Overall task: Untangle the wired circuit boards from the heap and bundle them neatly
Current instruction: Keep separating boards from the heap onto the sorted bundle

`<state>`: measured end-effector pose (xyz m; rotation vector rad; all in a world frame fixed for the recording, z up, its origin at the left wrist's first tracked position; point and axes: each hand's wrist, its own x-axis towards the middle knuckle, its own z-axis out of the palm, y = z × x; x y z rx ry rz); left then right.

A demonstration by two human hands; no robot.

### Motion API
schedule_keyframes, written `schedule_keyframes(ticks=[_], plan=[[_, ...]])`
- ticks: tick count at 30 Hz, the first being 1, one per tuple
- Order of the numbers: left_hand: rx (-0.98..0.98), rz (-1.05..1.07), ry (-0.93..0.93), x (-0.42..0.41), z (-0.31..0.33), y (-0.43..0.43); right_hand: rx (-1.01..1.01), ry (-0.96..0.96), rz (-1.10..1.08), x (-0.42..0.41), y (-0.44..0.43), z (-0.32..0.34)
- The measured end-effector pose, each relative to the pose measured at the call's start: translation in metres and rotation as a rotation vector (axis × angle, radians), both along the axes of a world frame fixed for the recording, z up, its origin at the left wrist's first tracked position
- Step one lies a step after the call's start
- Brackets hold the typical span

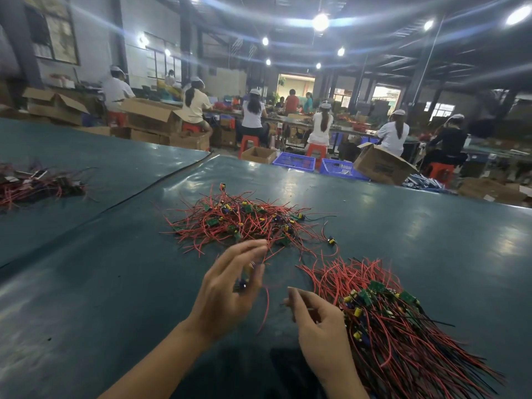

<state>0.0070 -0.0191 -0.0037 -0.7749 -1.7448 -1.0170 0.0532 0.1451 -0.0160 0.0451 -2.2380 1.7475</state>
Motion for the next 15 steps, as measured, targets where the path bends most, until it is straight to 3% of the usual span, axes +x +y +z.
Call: schedule_keyframes(ticks=[6,9,15], plan=[[-0.132,-0.234,-0.063,0.017,-0.012,0.021,-0.082,-0.016,0.143,0.0,-0.005,-0.003],[-0.061,-0.308,-0.101,0.022,-0.012,0.027,0.029,0.063,0.107,-0.001,0.0,-0.005],[0.076,-0.299,-0.228,0.022,-0.013,0.027,-0.149,0.09,-0.005,-0.001,0.005,-0.004]])
